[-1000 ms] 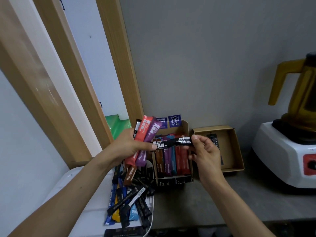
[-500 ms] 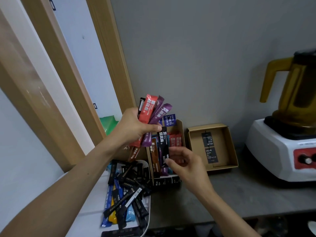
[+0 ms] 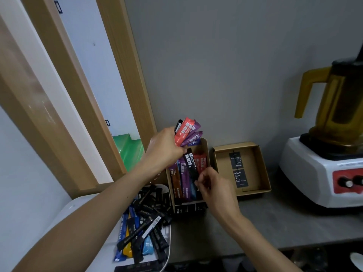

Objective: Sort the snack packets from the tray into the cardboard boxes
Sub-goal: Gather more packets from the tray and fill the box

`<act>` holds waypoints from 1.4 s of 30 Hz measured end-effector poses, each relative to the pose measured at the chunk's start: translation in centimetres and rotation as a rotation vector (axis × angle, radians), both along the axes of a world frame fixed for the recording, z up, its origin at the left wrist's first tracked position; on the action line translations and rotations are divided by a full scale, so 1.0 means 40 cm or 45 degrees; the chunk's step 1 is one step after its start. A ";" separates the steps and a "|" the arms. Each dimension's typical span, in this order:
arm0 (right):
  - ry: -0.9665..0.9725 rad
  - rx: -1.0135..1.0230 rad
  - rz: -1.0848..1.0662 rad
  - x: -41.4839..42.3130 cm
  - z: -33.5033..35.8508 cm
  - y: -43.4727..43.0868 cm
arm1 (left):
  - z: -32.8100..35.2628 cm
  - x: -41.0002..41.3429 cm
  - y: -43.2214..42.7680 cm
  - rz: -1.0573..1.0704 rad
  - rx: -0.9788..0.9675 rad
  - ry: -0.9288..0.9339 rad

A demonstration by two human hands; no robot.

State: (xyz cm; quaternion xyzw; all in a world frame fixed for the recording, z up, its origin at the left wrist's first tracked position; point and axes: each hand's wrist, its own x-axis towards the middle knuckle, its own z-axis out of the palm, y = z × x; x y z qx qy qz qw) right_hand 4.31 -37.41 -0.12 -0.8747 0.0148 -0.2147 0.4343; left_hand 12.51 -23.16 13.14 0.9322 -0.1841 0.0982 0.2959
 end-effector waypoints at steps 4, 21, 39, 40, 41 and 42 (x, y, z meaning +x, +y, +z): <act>-0.035 -0.268 -0.053 -0.011 -0.008 0.032 | 0.006 0.005 -0.023 -0.001 -0.101 -0.005; 0.017 -0.359 -0.196 0.053 -0.064 0.096 | -0.014 -0.035 0.066 0.004 -0.743 0.195; -0.048 1.008 0.338 0.009 0.169 0.018 | -0.071 -0.101 0.100 -0.244 -0.597 0.596; -0.040 1.015 0.331 0.013 0.166 0.013 | -0.070 -0.103 0.098 -0.258 -0.580 0.585; -0.041 1.023 0.316 0.017 0.161 0.009 | -0.069 -0.101 0.098 -0.255 -0.566 0.549; -0.044 1.014 0.294 0.021 0.154 0.003 | -0.066 -0.098 0.098 -0.221 -0.560 0.499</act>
